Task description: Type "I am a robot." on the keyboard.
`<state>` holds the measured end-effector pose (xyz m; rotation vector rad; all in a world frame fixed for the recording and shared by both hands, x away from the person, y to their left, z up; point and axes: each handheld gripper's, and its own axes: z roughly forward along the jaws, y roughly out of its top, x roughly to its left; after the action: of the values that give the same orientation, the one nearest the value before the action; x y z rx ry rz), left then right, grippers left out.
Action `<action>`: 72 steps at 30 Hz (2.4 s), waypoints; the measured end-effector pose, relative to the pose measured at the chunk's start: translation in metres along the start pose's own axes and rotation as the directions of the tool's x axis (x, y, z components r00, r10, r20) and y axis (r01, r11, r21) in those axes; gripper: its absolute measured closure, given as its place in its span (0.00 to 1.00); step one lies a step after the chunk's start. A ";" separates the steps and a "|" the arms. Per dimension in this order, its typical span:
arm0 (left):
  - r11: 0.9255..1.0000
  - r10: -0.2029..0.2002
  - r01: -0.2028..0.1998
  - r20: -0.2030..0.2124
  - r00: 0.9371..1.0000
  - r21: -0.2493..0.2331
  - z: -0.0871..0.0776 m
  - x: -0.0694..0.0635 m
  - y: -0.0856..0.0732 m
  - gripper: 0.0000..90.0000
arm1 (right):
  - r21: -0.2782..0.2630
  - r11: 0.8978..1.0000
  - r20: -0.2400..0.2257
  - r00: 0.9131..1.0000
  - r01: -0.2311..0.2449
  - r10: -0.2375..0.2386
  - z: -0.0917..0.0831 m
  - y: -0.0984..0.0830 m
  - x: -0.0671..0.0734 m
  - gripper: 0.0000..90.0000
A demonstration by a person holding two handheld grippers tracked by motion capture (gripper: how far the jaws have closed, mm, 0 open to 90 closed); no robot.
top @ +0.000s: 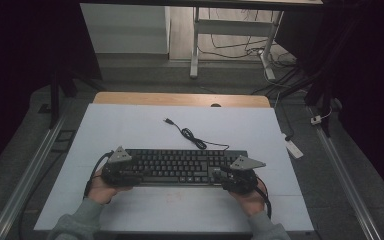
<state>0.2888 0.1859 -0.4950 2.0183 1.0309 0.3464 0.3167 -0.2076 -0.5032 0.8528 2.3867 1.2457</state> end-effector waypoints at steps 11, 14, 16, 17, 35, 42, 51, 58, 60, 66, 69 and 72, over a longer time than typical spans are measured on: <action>0.999 -0.031 0.034 -0.074 0.997 0.034 0.001 0.014 -0.006 0.40 | 0.004 1.000 0.001 1.000 0.001 -0.001 0.001 0.000 0.000 0.62; 0.998 -0.048 0.052 -0.087 0.995 0.040 0.001 0.018 -0.008 0.41 | 0.004 1.000 0.001 1.000 0.001 -0.001 0.000 0.000 0.000 0.62; 0.997 -0.054 0.058 -0.094 0.994 0.046 0.000 0.021 -0.009 0.42 | 0.001 1.000 -0.001 1.000 0.000 0.000 0.000 0.000 0.000 0.62; 0.997 -0.056 0.061 -0.102 0.993 0.047 0.001 0.022 -0.010 0.43 | 0.003 1.000 0.001 1.000 0.000 0.000 0.000 0.000 0.000 0.62; 0.994 -0.060 0.069 -0.109 0.992 0.085 0.008 0.033 -0.017 0.90 | 0.003 1.000 0.001 1.000 0.000 0.000 0.001 -0.001 0.000 0.62; 0.993 -0.037 0.048 -0.104 0.994 0.108 0.016 0.030 -0.016 0.99 | 0.002 1.000 0.002 1.000 0.001 -0.001 0.001 -0.001 0.000 0.62; 0.992 -0.031 0.045 -0.110 0.993 0.122 0.021 0.029 -0.016 0.99 | 0.004 1.000 0.005 1.000 0.002 -0.002 0.001 -0.001 0.000 0.62; 0.991 -0.034 0.048 -0.110 0.993 0.123 0.021 0.029 -0.016 0.99 | 0.001 1.000 0.003 1.000 0.001 -0.001 0.001 -0.001 0.000 0.62; 0.991 -0.034 0.048 -0.109 0.993 0.123 0.021 0.029 -0.016 0.99 | 0.004 1.000 0.009 1.000 0.002 -0.002 0.001 -0.001 0.001 0.62; 0.990 -0.035 0.049 -0.107 0.994 0.130 0.023 0.029 -0.017 0.99 | 0.001 1.000 0.009 1.000 0.002 -0.002 0.001 -0.001 0.001 0.62; 0.993 -0.032 0.044 -0.106 0.994 0.114 0.021 0.029 -0.016 0.99 | 0.002 1.000 0.009 1.000 0.002 -0.002 0.001 0.000 0.001 0.62; 0.995 -0.041 0.049 -0.095 0.995 0.086 0.016 0.029 -0.015 0.97 | 0.002 1.000 0.010 1.000 0.003 -0.003 0.001 0.000 0.001 0.62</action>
<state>0.3077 0.2042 -0.5203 2.0700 1.1657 0.3802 0.3163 -0.2070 -0.5038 0.8540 2.3810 1.2356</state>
